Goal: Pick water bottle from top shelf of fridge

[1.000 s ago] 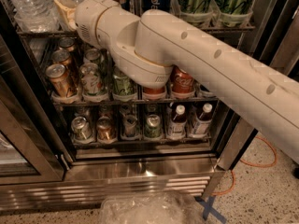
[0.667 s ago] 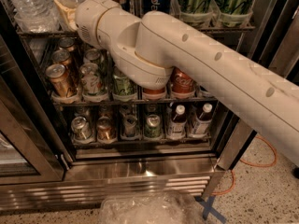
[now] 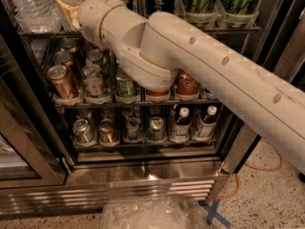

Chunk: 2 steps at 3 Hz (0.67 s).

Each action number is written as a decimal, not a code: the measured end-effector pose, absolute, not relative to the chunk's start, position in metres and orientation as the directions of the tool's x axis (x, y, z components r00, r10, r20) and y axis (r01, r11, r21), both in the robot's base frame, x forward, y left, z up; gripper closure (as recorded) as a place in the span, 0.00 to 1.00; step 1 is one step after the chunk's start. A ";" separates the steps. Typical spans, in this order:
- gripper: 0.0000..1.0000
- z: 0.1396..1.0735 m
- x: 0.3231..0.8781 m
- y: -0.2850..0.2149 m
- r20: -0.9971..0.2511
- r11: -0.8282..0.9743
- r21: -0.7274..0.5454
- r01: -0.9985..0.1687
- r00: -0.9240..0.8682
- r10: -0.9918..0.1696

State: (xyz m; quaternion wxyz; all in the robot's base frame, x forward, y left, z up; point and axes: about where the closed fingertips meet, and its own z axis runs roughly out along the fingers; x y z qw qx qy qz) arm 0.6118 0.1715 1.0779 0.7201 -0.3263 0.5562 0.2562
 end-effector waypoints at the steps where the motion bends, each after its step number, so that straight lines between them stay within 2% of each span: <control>1: 1.00 1.081 0.609 0.172 -0.965 0.654 -0.195 -0.731 0.263 0.006; 2: 1.00 1.084 0.606 0.172 -0.961 0.652 -0.206 -0.730 0.277 0.006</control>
Offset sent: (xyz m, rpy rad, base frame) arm -0.0266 -0.0038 0.0326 -0.0018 -0.1194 0.0144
